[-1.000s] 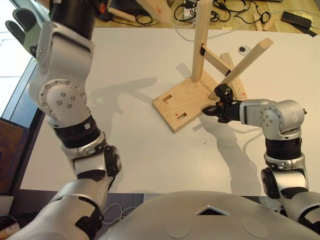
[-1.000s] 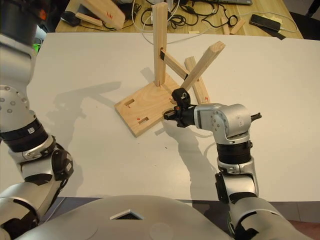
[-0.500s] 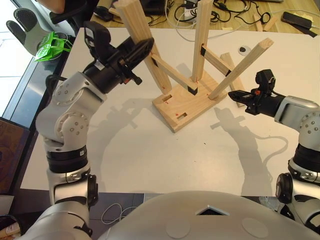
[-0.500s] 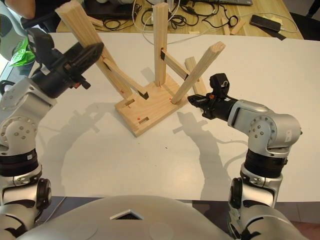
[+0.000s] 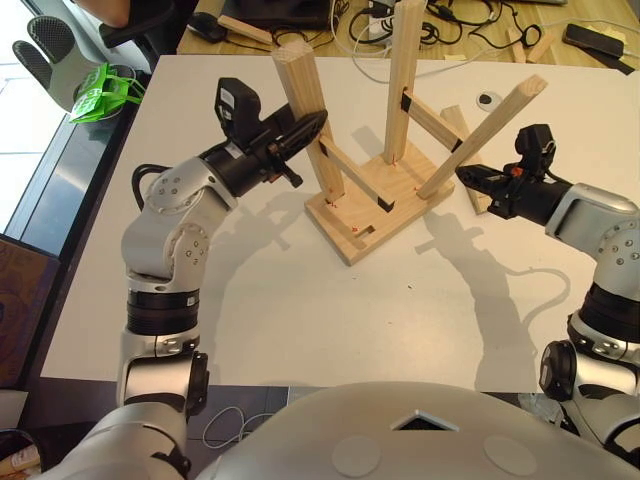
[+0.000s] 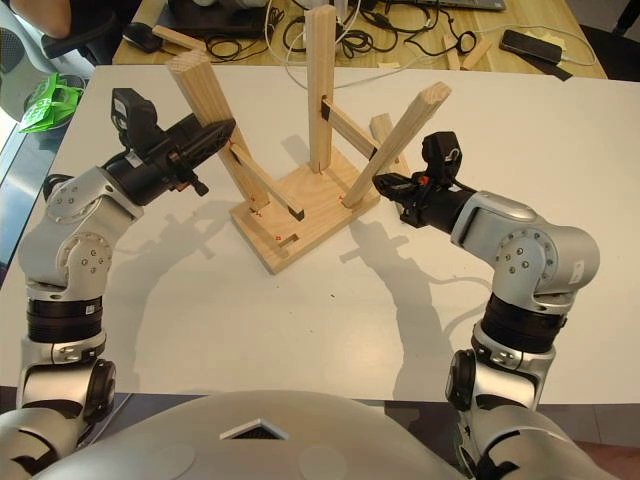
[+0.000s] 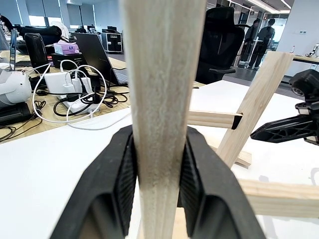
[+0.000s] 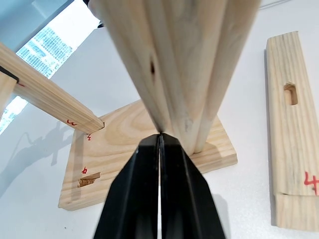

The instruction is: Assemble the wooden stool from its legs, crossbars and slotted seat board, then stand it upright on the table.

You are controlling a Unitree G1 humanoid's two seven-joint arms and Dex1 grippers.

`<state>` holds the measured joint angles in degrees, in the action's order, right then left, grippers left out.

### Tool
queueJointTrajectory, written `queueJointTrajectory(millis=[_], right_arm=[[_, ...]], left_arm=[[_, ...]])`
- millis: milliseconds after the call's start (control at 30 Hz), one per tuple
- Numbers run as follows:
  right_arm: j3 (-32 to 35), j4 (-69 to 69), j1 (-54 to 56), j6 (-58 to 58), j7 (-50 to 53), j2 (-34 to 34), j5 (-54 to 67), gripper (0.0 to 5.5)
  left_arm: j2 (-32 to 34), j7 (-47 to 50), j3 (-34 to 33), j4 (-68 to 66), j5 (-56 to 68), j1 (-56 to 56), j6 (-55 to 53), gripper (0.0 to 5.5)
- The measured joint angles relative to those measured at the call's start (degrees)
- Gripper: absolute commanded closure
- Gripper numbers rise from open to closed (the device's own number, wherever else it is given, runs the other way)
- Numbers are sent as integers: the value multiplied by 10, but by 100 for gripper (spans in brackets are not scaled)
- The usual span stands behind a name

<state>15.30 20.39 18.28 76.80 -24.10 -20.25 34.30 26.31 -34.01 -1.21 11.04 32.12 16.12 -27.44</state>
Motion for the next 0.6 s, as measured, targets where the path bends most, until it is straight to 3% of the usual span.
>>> queueJointTrajectory(millis=[267,600], right_arm=[[-3,-2,0,-13,0,0,3,550],[2,-16,7,-56,19,0,1,550]], left_arm=[[-15,0,-10,14,-6,-40,34,447],[-15,38,7,80,-17,-67,1,447]])
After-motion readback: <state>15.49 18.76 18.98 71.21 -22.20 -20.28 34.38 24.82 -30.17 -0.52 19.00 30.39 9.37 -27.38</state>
